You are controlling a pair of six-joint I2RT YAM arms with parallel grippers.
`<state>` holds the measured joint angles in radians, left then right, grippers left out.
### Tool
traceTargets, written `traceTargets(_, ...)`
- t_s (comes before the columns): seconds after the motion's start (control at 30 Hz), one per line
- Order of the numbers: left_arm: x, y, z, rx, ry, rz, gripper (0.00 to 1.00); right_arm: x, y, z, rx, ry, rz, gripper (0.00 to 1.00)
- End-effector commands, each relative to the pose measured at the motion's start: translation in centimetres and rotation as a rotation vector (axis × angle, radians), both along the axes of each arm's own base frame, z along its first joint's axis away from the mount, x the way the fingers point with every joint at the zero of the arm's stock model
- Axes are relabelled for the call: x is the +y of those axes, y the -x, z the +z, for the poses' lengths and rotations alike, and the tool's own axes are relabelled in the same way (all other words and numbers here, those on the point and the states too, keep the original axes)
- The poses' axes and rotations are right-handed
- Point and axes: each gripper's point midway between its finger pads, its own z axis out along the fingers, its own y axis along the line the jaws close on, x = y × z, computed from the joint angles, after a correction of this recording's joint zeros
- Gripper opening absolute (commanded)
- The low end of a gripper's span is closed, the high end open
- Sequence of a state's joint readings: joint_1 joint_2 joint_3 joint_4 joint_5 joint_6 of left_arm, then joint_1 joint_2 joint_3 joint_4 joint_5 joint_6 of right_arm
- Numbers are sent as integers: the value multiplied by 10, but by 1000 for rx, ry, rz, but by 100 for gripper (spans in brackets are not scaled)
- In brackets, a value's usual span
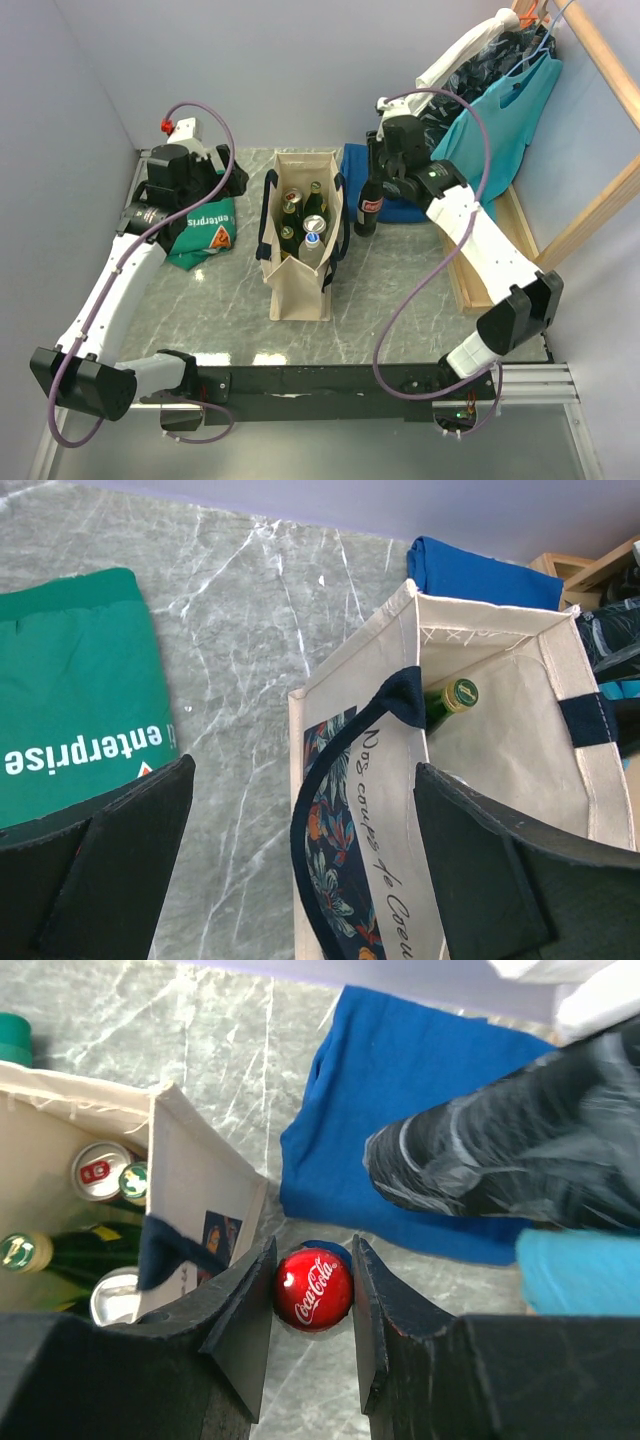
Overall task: Take the beverage out of the canvas bag
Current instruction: Place the drink at the center of the board.
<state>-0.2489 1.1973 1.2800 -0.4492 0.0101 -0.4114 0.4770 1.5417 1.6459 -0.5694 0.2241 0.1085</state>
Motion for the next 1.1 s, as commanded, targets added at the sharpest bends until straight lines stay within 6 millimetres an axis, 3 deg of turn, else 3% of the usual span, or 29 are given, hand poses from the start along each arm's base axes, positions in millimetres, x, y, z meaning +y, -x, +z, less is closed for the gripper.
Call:
traceTargets(0.0, 4, 0, 27, -64, -2, 8, 96, 12, -23, 64, -232, -147, -4, 0)
traceTargets(0.43, 10, 2, 25, -68, -8, 36, 96, 17, -33, 47, -232, -130, 4, 0)
traceTargets(0.77, 8, 1, 16, -57, 18, 33, 96, 12, -25, 11, -266, -49, -6, 0)
traceTargets(1.07, 11, 2, 14, -58, 13, 45, 96, 19, -25, 13, -307, -56, -10, 0)
